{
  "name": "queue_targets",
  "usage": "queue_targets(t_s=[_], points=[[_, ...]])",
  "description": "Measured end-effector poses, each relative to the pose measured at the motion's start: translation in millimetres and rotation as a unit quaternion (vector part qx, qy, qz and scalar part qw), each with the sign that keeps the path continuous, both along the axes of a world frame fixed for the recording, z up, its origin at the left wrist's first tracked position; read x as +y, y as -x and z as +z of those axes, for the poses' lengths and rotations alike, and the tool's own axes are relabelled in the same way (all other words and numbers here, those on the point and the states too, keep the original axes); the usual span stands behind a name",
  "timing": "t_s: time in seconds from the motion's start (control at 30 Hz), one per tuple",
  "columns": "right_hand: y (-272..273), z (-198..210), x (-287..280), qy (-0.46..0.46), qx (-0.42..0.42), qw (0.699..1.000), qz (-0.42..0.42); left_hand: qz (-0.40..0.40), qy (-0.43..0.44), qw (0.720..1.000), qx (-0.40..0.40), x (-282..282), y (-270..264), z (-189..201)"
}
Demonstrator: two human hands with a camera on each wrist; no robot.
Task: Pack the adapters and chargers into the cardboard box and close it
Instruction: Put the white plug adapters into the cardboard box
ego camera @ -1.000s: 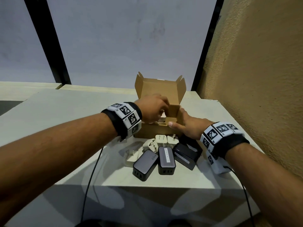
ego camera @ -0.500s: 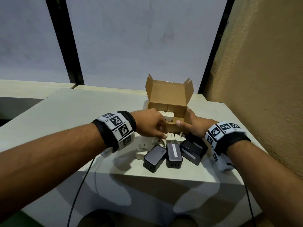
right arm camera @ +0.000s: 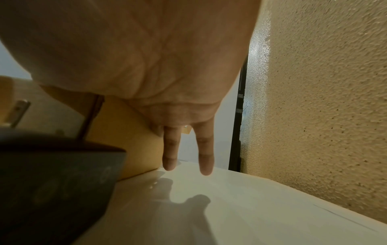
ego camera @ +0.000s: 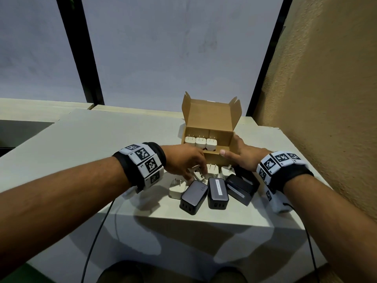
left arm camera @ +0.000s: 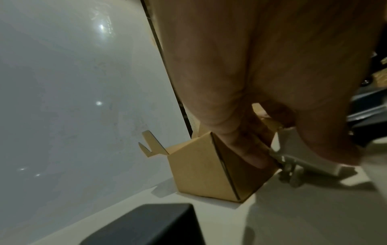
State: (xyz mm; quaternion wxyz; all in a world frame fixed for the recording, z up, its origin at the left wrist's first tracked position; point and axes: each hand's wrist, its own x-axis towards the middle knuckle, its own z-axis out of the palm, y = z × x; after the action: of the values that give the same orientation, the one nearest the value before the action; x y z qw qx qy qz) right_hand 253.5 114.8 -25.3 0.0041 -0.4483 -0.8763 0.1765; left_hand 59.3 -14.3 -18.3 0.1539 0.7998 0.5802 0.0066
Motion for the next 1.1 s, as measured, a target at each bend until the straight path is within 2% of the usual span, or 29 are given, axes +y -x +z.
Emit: queue_targets(t_s=[0.1,0.2,0.33,0.43,0.53,0.63,0.8,1.0,1.1], points=[[0.5,1.5,-2.5,0.000,0.007,1.000,-0.005,0.006,-0.034,0.999,-0.019,-2.2,0.5,2.3],[1.1,0.0,-0.8,0.002,0.025,1.000,0.002,0.042,-0.061,0.993,-0.097,-5.3,3.8,19.7],[1.7,-3.5,4.5,0.005,0.039,0.999,0.009,0.109,-0.110,0.959,-0.236,2.2,7.5,41.7],[1.2,-1.9,2.6,0.012,0.027,1.000,0.004,0.135,-0.137,0.943,-0.273,15.9,5.3,43.8],[0.0,1.6,1.5,0.013,0.000,1.000,-0.008,0.137,-0.172,0.938,-0.268,33.1,0.6,39.4],[0.1,3.6,2.2,0.004,-0.006,1.000,-0.010,0.140,-0.193,0.945,-0.226,52.8,-3.9,34.0],[5.6,-7.5,15.1,0.033,0.013,0.999,0.003,0.133,-0.174,0.965,-0.143,83.9,-12.7,30.7],[6.3,-7.7,13.5,0.032,0.022,0.999,0.005,0.162,-0.151,0.965,-0.140,105.9,-21.0,30.2],[4.9,-6.4,12.4,0.029,0.020,0.999,0.006,0.163,-0.126,0.974,-0.098,114.2,-20.7,23.9]])
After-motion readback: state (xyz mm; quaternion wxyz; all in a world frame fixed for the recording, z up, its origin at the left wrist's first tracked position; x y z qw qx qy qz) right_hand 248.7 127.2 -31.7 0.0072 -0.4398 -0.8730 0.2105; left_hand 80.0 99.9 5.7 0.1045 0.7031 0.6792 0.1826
